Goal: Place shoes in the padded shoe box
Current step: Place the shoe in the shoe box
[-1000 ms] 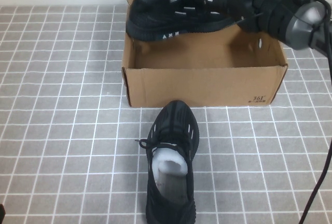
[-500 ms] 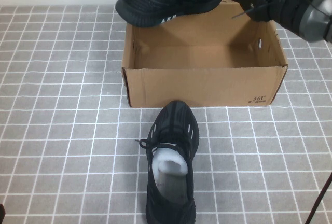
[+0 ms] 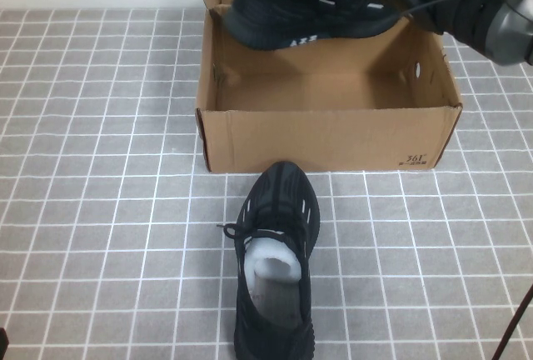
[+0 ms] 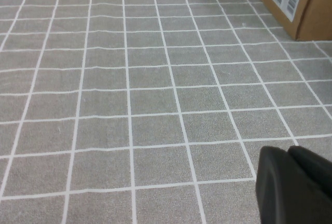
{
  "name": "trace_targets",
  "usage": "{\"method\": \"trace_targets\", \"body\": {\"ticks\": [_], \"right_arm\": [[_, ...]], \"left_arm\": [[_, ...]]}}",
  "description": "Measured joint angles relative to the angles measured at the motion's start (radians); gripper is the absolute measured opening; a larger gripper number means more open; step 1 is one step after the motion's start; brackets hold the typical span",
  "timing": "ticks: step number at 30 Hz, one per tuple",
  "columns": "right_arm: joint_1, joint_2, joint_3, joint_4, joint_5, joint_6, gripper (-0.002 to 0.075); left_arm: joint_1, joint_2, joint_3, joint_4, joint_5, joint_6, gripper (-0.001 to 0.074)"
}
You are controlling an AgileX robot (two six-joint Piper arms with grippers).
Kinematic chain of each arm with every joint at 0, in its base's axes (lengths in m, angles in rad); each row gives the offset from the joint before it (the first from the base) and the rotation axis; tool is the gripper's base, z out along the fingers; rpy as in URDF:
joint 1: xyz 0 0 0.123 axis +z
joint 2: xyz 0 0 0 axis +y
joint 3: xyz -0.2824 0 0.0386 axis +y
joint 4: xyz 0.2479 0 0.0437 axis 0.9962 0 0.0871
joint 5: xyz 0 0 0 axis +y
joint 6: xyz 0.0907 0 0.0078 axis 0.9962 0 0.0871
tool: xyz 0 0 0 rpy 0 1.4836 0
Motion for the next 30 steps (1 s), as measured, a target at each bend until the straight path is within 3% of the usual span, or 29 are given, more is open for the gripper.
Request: {"method": "trace_targets", "body": {"ticks": [12,16,23,30], "right_arm": [[-0.002,0.060,0.000,-0.012,0.005,0.124,-0.0006],[-0.002,0.091,0.000,-0.064,0.016,0.156,-0.0006],[-0.002,0.119,0.000,-0.179,0.022,0.367,-0.0006],[0.021,0.093,0.000,-0.279,0.031,0.386,-0.0006]], "left_arm": [[0.000,0.000,0.000,0.000,0.000,0.000,-0.0004],[0.000,0.000,0.000,0.000,0.000,0.000,-0.0004],[0.000,0.000,0.000,0.000,0.000,0.000,-0.0004],[0.000,0.000,0.000,0.000,0.000,0.000,-0.0004]]}}
